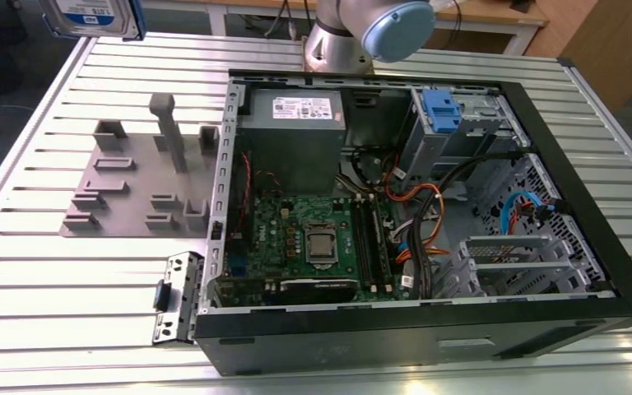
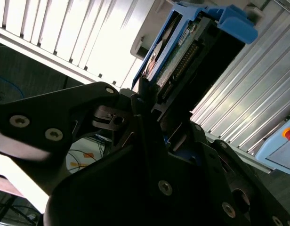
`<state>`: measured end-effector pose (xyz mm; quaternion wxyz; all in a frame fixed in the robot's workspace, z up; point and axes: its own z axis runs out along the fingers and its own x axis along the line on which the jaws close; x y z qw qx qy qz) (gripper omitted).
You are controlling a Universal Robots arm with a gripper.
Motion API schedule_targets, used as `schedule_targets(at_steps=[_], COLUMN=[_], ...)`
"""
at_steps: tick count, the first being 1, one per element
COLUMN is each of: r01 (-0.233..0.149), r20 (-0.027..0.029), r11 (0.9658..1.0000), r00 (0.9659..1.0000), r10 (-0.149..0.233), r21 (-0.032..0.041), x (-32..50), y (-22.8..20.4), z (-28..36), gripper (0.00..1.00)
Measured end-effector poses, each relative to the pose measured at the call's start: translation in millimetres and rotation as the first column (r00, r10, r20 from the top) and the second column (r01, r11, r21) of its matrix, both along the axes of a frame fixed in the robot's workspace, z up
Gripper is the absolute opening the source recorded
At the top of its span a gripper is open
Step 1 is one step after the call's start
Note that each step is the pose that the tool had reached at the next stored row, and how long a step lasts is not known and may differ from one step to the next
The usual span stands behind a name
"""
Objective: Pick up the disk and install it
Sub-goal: 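Pick up the disk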
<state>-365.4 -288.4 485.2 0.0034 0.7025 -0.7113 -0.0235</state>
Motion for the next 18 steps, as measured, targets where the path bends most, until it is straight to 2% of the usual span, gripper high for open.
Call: schedule_targets(at_steps=[18], r01=[0.000], r20=[-0.0002], r11=[1.0000], r00=[1.0000], r10=[0.000], r21=[-0.0030], x=[49.3], y=[0.0], z=[0.0], gripper=[0.36])
